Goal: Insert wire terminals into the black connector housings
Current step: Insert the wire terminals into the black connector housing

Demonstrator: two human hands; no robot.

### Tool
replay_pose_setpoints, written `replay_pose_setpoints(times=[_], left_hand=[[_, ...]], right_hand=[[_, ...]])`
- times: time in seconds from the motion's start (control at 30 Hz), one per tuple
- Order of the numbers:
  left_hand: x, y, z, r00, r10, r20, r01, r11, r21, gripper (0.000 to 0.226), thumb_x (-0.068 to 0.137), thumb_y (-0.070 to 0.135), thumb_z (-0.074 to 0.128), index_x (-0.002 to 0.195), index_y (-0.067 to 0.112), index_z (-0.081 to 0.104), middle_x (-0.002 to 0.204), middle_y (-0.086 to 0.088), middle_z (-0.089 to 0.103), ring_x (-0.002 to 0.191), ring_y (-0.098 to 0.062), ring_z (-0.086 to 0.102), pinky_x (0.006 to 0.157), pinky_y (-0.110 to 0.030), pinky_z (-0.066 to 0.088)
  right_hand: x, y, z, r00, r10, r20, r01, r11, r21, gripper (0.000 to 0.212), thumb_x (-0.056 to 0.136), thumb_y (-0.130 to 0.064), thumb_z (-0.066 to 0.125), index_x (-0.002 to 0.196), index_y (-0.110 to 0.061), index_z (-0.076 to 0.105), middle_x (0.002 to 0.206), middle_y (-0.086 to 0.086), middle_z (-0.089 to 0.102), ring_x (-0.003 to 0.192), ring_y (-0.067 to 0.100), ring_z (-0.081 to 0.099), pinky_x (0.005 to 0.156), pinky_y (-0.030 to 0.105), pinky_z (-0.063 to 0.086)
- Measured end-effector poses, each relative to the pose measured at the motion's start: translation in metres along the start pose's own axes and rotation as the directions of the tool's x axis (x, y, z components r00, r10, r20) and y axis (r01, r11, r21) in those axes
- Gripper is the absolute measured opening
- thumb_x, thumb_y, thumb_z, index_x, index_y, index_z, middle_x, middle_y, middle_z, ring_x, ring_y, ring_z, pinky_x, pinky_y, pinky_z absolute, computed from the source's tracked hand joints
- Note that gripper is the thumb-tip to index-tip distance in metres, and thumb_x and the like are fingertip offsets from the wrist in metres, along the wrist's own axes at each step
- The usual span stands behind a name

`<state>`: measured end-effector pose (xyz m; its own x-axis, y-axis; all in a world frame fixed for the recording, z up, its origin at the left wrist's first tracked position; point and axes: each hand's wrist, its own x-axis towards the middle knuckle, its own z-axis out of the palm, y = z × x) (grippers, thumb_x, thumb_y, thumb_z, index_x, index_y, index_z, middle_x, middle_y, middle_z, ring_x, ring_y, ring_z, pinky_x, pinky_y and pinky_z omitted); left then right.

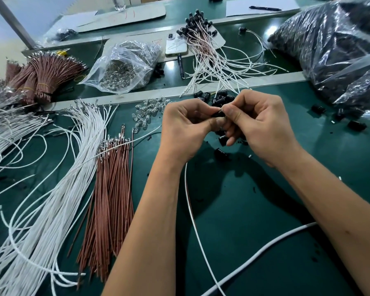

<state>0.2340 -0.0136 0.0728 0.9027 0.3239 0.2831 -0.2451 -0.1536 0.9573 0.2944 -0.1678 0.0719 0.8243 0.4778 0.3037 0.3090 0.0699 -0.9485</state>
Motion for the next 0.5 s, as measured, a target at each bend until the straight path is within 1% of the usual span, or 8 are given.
replay_pose_setpoints(times=[0.07,0.1,0.17,0.23,0.3,0.37,0.4,0.5], left_hand=[[0.001,0.005,0.001,0.999,-0.004,-0.048,0.003,1.0,-0.016,0.021,0.073,-0.011,0.082,0.078,0.007,0.072,0.069,-0.002,0.075,0.062,-0.012,0.07,0.063,-0.025,0.056],[0.002,0.008,0.003,0.995,-0.016,-0.102,0.012,0.999,-0.046,0.019,0.073,-0.01,0.083,0.079,0.005,0.072,0.072,-0.005,0.075,0.065,-0.014,0.07,0.066,-0.029,0.058],[0.006,0.019,0.007,0.968,-0.076,-0.238,0.04,0.988,-0.152,0.016,0.074,-0.007,0.084,0.082,0.001,0.072,0.076,-0.01,0.076,0.07,-0.019,0.071,0.074,-0.035,0.061],[0.017,0.031,0.012,0.926,-0.194,-0.325,0.093,0.948,-0.303,0.016,0.076,-0.004,0.083,0.081,0.003,0.07,0.074,-0.008,0.074,0.07,-0.016,0.069,0.071,-0.028,0.06],[0.034,0.042,0.021,0.885,-0.339,-0.318,0.17,0.873,-0.457,0.019,0.077,-0.003,0.083,0.08,0.007,0.068,0.072,-0.005,0.071,0.07,-0.016,0.066,0.071,-0.031,0.058],[0.055,0.054,0.028,0.865,-0.429,-0.261,0.224,0.795,-0.563,0.02,0.077,-0.003,0.083,0.084,0.006,0.067,0.075,-0.007,0.07,0.074,-0.02,0.065,0.079,-0.037,0.058],[0.067,0.059,0.029,0.859,-0.454,-0.236,0.246,0.771,-0.587,0.02,0.077,-0.002,0.083,0.091,0.003,0.069,0.076,-0.007,0.071,0.075,-0.021,0.064,0.077,-0.036,0.058],[0.102,0.064,0.028,0.851,-0.483,-0.206,0.295,0.764,-0.574,0.04,0.082,0.01,0.083,0.115,-0.006,0.068,0.085,-0.01,0.076,0.073,-0.021,0.063,0.055,-0.026,0.055]], right_hand=[[0.002,-0.003,0.0,1.0,0.001,-0.001,-0.001,1.0,0.011,0.017,0.102,-0.007,0.063,0.086,-0.001,0.066,0.066,0.008,0.069,0.053,0.019,0.063,0.048,0.029,0.057],[0.003,-0.006,-0.001,1.0,0.011,0.0,-0.011,1.0,0.023,0.016,0.104,-0.01,0.062,0.092,0.0,0.067,0.07,0.01,0.069,0.057,0.019,0.063,0.048,0.03,0.057],[0.005,-0.012,0.0,0.999,0.05,0.002,-0.05,0.998,0.036,0.017,0.105,-0.019,0.06,0.101,-0.005,0.068,0.079,0.013,0.069,0.063,0.02,0.065,0.048,0.031,0.057],[0.009,-0.02,0.002,0.994,0.092,0.062,-0.092,0.996,-0.005,0.015,0.104,-0.024,0.062,0.102,-0.011,0.067,0.084,0.011,0.072,0.064,0.019,0.066,0.045,0.03,0.055],[0.015,-0.026,0.005,0.972,0.143,0.188,-0.138,0.99,-0.044,0.016,0.103,-0.023,0.063,0.096,-0.01,0.068,0.078,0.005,0.072,0.057,0.014,0.063,0.041,0.025,0.047],[0.028,-0.033,0.006,0.954,0.179,0.239,-0.176,0.984,-0.035,0.015,0.102,-0.017,0.065,0.09,-0.01,0.068,0.065,-0.003,0.067,0.047,0.007,0.055,0.037,0.019,0.038],[0.039,-0.037,0.005,0.953,0.188,0.236,-0.189,0.982,-0.019,0.014,0.101,-0.014,0.065,0.089,-0.01,0.068,0.061,-0.005,0.064,0.045,0.006,0.051,0.037,0.017,0.034],[0.077,-0.045,-0.004,0.948,0.239,0.213,-0.253,0.966,0.044,0.016,0.101,-0.007,0.063,0.085,-0.011,0.067,0.065,-0.001,0.064,0.044,0.006,0.045,0.036,0.015,0.029]])
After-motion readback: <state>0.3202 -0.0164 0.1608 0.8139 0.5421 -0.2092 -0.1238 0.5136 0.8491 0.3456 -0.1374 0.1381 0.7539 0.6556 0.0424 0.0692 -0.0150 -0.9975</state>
